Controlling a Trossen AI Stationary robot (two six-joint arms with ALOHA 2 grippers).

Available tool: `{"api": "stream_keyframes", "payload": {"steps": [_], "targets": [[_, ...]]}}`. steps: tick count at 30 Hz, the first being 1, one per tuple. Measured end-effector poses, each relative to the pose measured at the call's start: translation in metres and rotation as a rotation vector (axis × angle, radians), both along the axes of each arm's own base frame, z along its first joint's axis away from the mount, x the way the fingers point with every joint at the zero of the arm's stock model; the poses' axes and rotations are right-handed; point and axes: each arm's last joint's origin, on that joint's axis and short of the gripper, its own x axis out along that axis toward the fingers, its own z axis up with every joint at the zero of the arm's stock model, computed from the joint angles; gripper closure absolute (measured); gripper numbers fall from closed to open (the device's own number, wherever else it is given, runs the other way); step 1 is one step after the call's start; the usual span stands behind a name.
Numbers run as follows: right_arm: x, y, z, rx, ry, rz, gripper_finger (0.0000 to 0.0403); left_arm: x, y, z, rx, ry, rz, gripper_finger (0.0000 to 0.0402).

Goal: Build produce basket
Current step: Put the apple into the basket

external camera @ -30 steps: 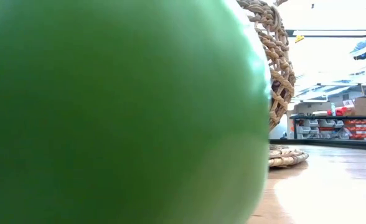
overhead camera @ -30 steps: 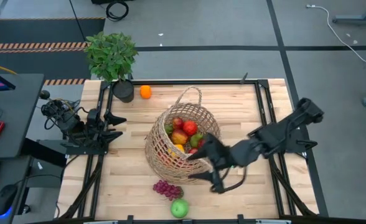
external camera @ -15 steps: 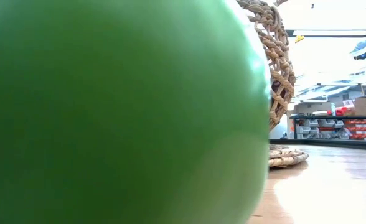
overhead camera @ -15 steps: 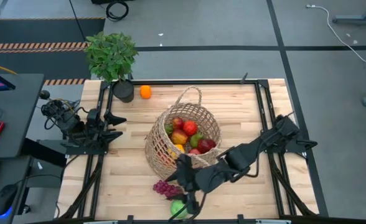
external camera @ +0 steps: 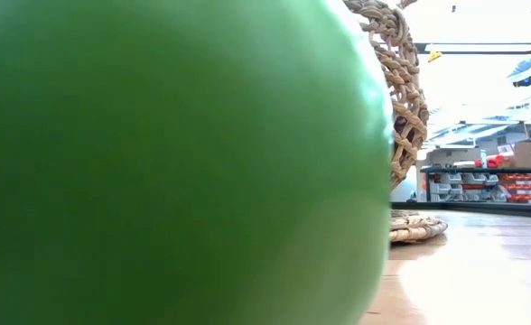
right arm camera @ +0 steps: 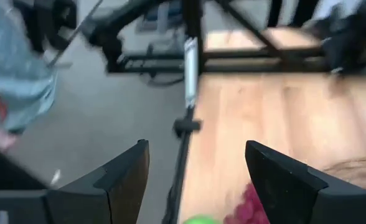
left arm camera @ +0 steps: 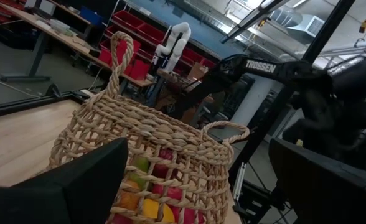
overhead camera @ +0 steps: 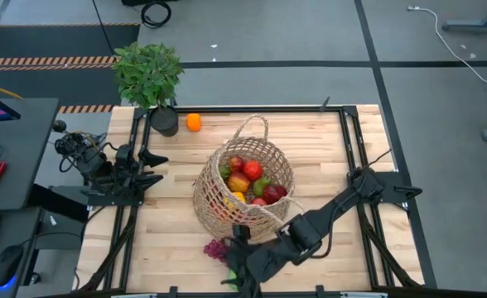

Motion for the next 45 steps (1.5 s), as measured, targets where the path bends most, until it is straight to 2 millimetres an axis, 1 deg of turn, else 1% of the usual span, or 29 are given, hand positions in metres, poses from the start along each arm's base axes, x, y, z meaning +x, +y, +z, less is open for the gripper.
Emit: {"api": "stream_keyframes", "payload": {"steps": [3,8,12,13,16,20,23,24,28,30,33,37,40,45], "targets": [[-0.002,0.010,-0.018,-0.021,0.059,0.054,0.0134,0.000,0.000,0.000,0.000,0.000,0.000,0.0005],[-0.006,0.020,-0.050,-0.069,0.168,0.181,0.0133,0.000,0.000,0.000,-0.001,-0.001,0.000,0.0005],[-0.001,0.028,-0.078,-0.076,0.242,0.218,0.0132,0.000,0.000,0.000,0.001,0.001,0.000,0.0005],[0.001,0.030,-0.083,-0.070,0.244,0.228,0.0130,0.000,0.000,0.000,0.002,0.001,0.000,0.0005],[0.007,0.035,-0.097,-0.045,0.262,0.264,0.0115,0.000,0.000,0.000,-0.001,-0.002,0.000,0.0005],[0.018,0.035,-0.125,-0.026,0.328,0.289,0.0079,0.000,0.000,0.000,0.001,0.001,0.000,0.0005],[0.024,0.033,-0.133,-0.018,0.341,0.295,0.0051,0.000,0.000,0.000,0.001,0.000,0.000,0.0005],[0.026,0.032,-0.132,-0.020,0.322,0.296,0.0044,0.000,0.000,0.000,0.001,0.001,0.000,0.0005],[0.029,0.028,-0.132,-0.148,0.260,0.310,0.0026,0.000,0.000,0.000,0.002,0.002,0.000,0.0005],[0.029,0.027,-0.132,-0.209,0.226,0.327,0.0023,0.000,0.000,0.000,-0.001,-0.001,0.000,0.0005],[0.031,0.026,-0.134,-0.225,0.208,0.347,0.0023,0.000,0.000,0.000,0.000,0.001,0.000,0.0005],[0.031,0.023,-0.149,-0.251,0.225,0.366,0.0023,0.000,0.000,0.000,0.000,0.000,0.000,0.0005],[0.030,0.024,-0.156,-0.267,0.198,0.390,0.0023,0.000,0.000,0.000,0.000,0.000,0.000,0.0005],[0.027,0.023,-0.169,-0.287,0.230,0.396,0.0023,0.000,0.000,0.000,0.000,0.000,0.000,0.0005]]}}
